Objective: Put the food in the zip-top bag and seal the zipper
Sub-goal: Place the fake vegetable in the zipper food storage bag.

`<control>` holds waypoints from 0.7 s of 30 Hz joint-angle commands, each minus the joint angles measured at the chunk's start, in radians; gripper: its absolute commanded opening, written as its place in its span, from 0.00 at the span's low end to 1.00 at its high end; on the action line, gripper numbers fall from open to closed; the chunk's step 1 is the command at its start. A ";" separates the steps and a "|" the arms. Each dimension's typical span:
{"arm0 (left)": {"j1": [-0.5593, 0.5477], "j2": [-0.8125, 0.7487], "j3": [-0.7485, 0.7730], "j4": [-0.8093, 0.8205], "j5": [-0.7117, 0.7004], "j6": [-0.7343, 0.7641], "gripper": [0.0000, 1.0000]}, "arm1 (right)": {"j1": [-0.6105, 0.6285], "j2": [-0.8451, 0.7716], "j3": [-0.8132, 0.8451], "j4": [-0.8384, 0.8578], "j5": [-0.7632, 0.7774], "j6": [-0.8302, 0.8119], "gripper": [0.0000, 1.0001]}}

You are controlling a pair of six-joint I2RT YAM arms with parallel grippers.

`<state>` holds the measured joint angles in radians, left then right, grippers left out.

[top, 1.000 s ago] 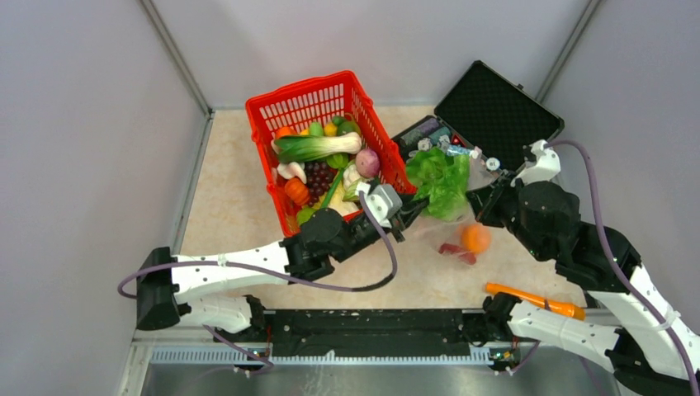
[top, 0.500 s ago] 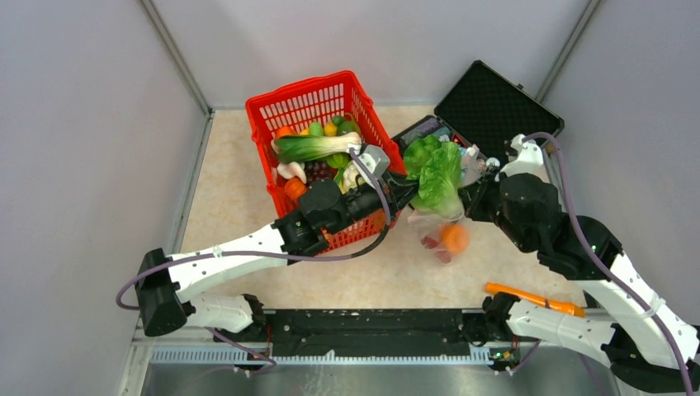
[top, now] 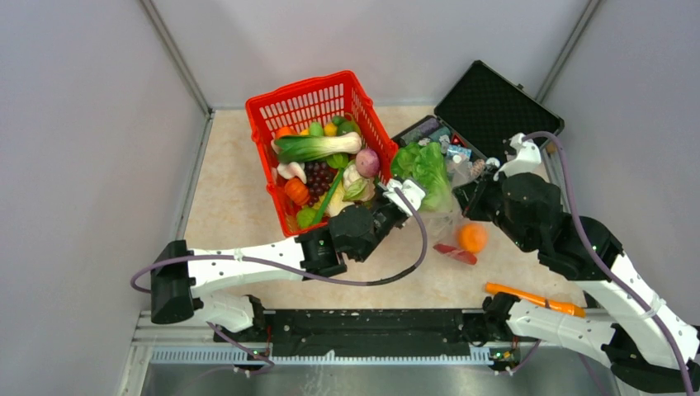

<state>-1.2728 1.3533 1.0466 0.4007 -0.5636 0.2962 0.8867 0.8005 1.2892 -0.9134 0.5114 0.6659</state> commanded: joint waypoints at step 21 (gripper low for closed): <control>-0.042 -0.036 -0.170 0.148 0.229 -0.053 0.00 | -0.023 -0.001 0.043 0.197 0.003 0.064 0.00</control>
<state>-1.3102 1.3182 0.9318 0.5106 -0.2836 0.2592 0.8711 0.8120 1.2514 -0.8295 0.5182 0.7403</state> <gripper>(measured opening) 0.032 0.004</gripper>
